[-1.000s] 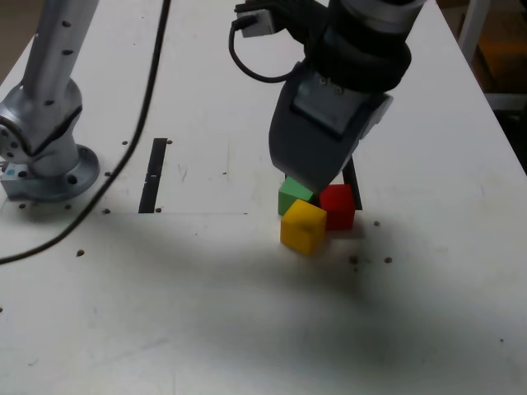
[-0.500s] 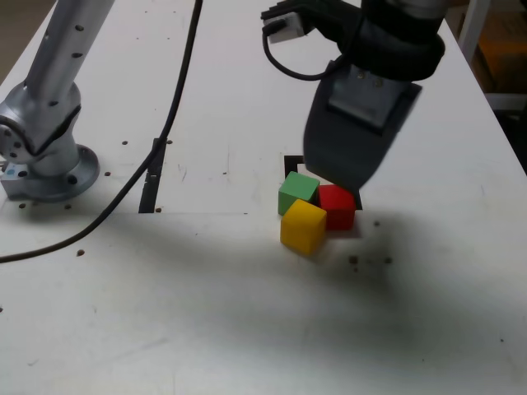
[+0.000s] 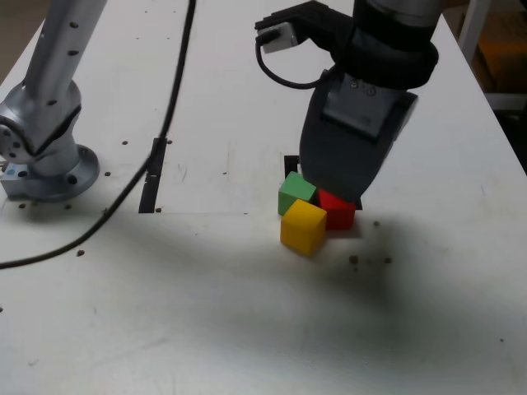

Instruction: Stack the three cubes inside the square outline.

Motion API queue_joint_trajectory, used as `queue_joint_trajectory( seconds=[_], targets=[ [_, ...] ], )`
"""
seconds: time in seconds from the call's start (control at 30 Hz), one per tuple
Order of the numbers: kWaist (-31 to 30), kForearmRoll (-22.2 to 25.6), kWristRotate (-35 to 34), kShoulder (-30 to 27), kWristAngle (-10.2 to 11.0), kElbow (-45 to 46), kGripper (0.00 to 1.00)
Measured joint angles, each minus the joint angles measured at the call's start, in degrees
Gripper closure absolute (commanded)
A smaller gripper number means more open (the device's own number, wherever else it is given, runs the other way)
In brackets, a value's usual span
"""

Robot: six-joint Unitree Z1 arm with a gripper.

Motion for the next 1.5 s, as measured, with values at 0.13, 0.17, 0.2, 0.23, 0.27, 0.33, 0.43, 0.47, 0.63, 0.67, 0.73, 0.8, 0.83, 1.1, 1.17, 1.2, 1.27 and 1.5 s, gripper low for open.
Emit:
queue_joint_trajectory(
  seconds=[0.13, 0.17, 0.2, 0.23, 0.27, 0.33, 0.43, 0.47, 0.63, 0.67, 0.73, 0.8, 0.83, 1.1, 1.17, 1.2, 1.27, 1.5],
  targets=[
    [0.49, -0.07, -0.09, -0.86, 0.05, 1.37, 0.00],
    [0.63, -0.06, -0.10, -1.24, 0.27, 1.66, 0.00],
    [0.79, 0.08, -0.10, -1.72, 0.69, 1.80, 0.00],
    [0.92, 0.39, -0.10, -2.36, 1.15, 1.79, 0.00],
    [1.03, 0.92, -0.10, -3.01, 1.65, 1.54, 0.00],
    [1.13, 2.46, -0.10, -4.08, 2.96, 0.75, 0.00],
    [1.17, 3.02, -0.09, -4.20, 4.39, 0.65, 0.00],
    [1.24, 3.18, -0.08, -3.99, 4.93, 0.66, 0.00],
    [2.99, 2.19, -0.05, -3.85, 6.62, 2.73, 0.00],
    [3.14, 2.04, -0.05, -3.97, 6.72, 3.37, 0.00],
    [4.06, 1.30, -0.04, -4.62, 6.87, 4.96, 0.00],
    [4.90, 0.58, -0.04, -5.93, 6.77, 6.16, 0.00],
    [5.02, 0.49, -0.04, -6.41, 6.46, 6.35, 0.00],
    [2.12, -5.17, 1.73, -6.69, 6.71, 9.13, 0.01],
    [0.77, -4.27, 5.88, -6.68, 8.98, 9.12, 0.01],
    [0.11, -3.58, 7.81, -6.68, 9.63, 9.07, 0.01],
    [-1.24, -2.08, 11.79, -6.68, 10.89, 8.65, 0.01],
    [-3.72, 4.79, 27.84, -5.77, 17.46, 2.71, 0.00]
  ],
)
